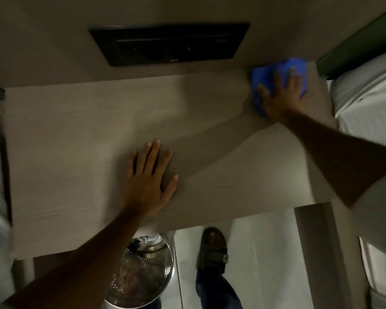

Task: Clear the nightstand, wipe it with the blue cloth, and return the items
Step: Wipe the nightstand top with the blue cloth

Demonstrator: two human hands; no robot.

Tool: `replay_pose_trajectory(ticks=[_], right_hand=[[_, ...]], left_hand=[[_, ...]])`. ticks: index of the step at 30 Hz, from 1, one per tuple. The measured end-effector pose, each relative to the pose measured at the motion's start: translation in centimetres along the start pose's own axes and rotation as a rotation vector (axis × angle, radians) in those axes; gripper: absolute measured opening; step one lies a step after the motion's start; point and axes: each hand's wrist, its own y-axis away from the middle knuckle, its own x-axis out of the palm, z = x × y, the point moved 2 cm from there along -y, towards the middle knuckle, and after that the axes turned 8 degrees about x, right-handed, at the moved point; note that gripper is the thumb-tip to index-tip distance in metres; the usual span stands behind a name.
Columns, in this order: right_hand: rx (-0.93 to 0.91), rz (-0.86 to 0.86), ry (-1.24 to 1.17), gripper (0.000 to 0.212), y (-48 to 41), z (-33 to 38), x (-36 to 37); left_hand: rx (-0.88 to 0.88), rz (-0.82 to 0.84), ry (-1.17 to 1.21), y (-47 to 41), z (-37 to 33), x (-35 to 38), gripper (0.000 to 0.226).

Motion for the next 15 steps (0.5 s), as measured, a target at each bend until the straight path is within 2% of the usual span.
replay_pose_trajectory(ticks=[2,5,7,9,12,15], right_hand=[[-0.118,-0.057,-0.023,0.064,4.2,3.8,2.1],[-0.315,-0.049,-0.002,0.064,11.5,8.0,4.9],[-0.395,0.01,0.015,0.064,17.1,6.9,6.7],[-0.424,0.102,0.08,0.064,23.6,2.3,7.9],[-0.27,0.173,0.147,0.065,28.7,-6.2,7.3],[-0.057,0.152,0.086,0.072,24.6,-7.3,5.5]], left_hand=[[0.007,-0.003,-0.02,0.0,-0.2,-0.1,0.065],[-0.001,-0.008,-0.05,0.0,-0.1,-0.2,0.064],[0.004,-0.019,-0.049,0.1,-0.1,-0.2,0.062],[0.013,-0.001,-0.022,0.1,-0.1,-0.3,0.061],[0.007,-0.023,0.099,0.3,0.6,-1.1,0.056],[-0.097,-0.089,0.099,3.5,4.1,-2.2,0.053]])
